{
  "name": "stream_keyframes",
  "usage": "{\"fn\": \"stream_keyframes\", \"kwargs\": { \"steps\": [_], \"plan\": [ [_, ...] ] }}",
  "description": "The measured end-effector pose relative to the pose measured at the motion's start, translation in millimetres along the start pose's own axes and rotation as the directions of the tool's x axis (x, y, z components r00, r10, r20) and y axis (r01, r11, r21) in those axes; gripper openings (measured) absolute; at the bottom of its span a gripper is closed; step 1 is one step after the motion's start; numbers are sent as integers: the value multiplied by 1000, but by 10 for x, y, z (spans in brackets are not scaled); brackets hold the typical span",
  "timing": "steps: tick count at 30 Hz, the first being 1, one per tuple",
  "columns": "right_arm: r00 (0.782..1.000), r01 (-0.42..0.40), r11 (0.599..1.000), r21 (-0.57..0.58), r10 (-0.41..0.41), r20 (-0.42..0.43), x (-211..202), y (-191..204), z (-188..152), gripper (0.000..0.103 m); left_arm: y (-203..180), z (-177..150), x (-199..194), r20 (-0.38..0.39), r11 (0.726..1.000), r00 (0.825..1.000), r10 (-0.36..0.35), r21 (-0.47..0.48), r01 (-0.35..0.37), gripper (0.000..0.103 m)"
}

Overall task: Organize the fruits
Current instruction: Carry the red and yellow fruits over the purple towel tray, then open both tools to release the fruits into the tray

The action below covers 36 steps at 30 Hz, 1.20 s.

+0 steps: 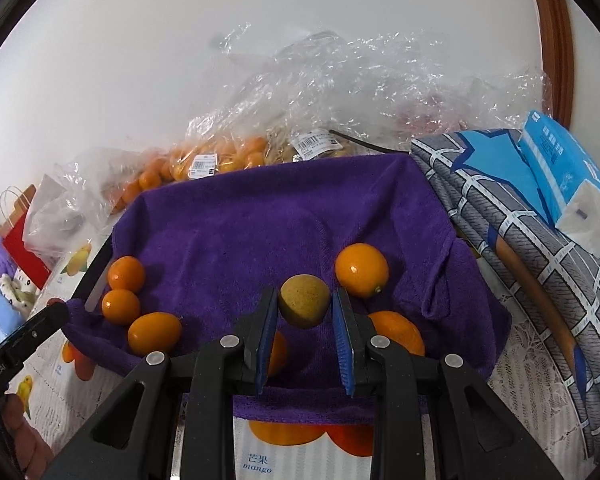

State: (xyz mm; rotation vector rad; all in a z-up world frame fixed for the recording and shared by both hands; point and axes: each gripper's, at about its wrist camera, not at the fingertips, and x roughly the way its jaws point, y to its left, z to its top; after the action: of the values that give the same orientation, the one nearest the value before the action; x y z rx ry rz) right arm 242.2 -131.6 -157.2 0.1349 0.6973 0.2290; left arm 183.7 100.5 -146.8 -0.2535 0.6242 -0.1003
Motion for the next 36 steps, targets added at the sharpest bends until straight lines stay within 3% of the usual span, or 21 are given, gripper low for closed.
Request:
{"fn": "stream_keyframes", "kwargs": {
  "steps": [6, 9, 13, 18, 21, 30, 36],
  "plan": [
    [1000, -12, 999, 32, 12, -7, -33, -53, 3, 28, -185, 53, 65, 3, 998, 1000, 17, 56, -17, 25],
    [1000, -28, 999, 45, 28, -5, -70, -76, -13, 30, -343, 217, 188, -27, 997, 999, -45, 54, 46, 25],
    [999, -52, 997, 65, 52, -2, -119, -95, -39, 34, -467, 344, 474, -49, 998, 998, -28, 56, 31, 25],
    [998, -62, 994, 95, 62, 3, -171, -119, -26, 35, -466, 240, 668, -73, 997, 997, -7, 70, 12, 25],
    [997, -70, 989, 127, 68, 23, -228, -174, -8, 38, -429, 245, 683, -80, 998, 996, -34, 45, 38, 25],
    [997, -76, 971, 228, 68, 42, -278, -381, 29, 39, -442, 231, 670, -73, 998, 997, -19, 52, 22, 25],
    [998, -34, 981, 194, 24, 53, -322, -336, 12, 39, -448, 228, 668, -74, 998, 997, -25, 54, 29, 28]
  ]
}}
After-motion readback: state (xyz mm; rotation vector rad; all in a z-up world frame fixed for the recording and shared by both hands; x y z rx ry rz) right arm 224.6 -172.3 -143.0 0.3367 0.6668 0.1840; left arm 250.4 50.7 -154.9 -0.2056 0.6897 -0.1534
